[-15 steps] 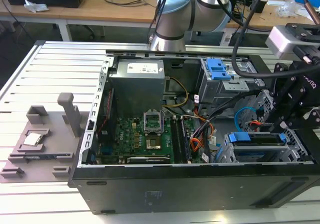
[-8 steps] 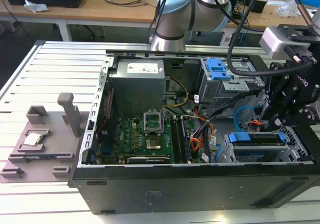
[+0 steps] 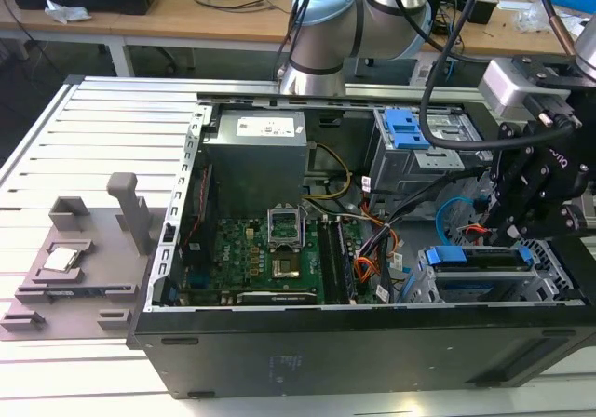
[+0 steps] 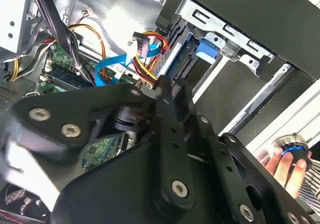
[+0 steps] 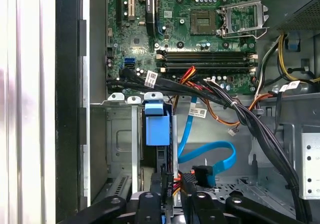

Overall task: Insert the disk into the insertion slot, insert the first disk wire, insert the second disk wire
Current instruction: 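Insert the first disk wire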

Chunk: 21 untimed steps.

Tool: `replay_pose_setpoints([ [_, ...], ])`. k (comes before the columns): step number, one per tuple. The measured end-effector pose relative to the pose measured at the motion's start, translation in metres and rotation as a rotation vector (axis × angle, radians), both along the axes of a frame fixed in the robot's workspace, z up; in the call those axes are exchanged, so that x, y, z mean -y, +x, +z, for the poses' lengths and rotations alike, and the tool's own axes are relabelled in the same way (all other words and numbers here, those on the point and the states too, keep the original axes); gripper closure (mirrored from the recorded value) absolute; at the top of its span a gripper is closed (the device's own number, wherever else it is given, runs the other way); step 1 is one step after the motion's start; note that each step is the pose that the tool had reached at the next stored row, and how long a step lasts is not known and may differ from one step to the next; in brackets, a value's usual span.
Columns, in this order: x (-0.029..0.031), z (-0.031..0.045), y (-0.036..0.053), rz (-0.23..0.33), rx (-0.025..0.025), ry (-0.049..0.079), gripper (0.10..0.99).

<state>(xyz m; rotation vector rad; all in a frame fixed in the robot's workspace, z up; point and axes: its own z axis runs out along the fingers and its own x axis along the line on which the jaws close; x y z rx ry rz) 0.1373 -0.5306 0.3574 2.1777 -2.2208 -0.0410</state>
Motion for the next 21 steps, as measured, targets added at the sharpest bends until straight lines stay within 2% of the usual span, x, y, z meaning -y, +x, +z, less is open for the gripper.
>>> replay_pose_setpoints([
  [1, 0.0000, 0.0000, 0.0000, 0.000, 0.0000, 0.000, 0.922],
  [6, 0.0001, 0.0000, 0.0000, 0.000, 0.0000, 0.000, 0.922],
  [8, 0.0002, -0.0004, 0.0030, 0.000, -0.0006, 0.000, 0.922],
  [11, 0.0001, -0.0044, 0.0098, 0.000, -0.0034, 0.000, 0.922],
  [21, 0.0002, -0.0107, 0.0120, 0.000, -0.0036, 0.000, 0.922],
])
